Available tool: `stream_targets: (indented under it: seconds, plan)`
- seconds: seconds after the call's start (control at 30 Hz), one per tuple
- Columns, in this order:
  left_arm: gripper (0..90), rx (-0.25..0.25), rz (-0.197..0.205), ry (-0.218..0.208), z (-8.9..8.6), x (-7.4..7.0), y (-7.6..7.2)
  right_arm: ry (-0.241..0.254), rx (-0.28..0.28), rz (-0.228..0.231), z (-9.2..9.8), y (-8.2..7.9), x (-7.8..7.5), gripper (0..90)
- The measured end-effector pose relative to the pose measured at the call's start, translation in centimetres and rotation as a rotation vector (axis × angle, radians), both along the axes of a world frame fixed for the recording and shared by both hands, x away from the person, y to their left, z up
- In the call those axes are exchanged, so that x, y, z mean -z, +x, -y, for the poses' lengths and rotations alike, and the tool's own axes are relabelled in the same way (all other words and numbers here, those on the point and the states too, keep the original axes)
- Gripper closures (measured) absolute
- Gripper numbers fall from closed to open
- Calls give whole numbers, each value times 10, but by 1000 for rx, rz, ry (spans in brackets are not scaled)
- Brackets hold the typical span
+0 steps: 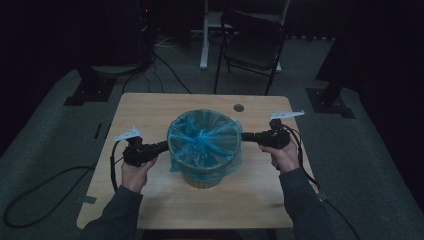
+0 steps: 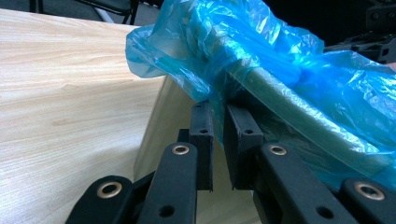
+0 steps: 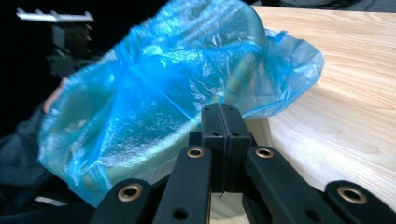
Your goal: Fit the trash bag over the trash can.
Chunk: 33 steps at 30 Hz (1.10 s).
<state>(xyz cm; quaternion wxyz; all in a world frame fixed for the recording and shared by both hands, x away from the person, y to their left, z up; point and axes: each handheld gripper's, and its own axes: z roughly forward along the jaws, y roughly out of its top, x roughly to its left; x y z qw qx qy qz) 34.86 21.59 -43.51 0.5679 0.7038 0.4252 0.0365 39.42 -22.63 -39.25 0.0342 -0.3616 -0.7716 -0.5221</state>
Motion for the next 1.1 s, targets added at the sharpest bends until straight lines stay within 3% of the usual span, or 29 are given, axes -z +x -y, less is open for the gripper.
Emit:
stream_targets:
  seconds: [0.13, 0.4, 0.47, 0.63, 0.7, 0.8, 0.93, 1.07, 1.1]
  plan:
    - [891, 3, -7, 23, 2, 2, -1, -111, 49, -2, 0, -2, 4, 900]
    - [900, -5, -23, 64, 1, 5, -2, -196, 72, -48, 1, -2, 19, 900]
    - [900, -9, -43, 82, 0, 8, -2, -234, 91, -64, 2, -1, 24, 900]
    - [885, -40, -55, 69, -9, 11, -2, -225, 101, -64, 5, -2, 24, 900]
    - [769, -50, -30, 47, -15, 8, -4, -228, 105, -55, 6, -3, 23, 900]
    - [689, -76, 17, 32, -25, 0, -7, -210, 103, -35, 10, -7, 19, 727]
    - [645, -70, 60, 26, -30, -11, -9, -199, 97, 10, 13, -14, 13, 595]
    - [626, -60, 80, 23, -29, -19, -8, -182, 104, 41, 17, -21, 6, 559]
    - [621, -33, 107, 29, -26, -29, -5, -164, 105, 61, 19, -25, 1, 527]
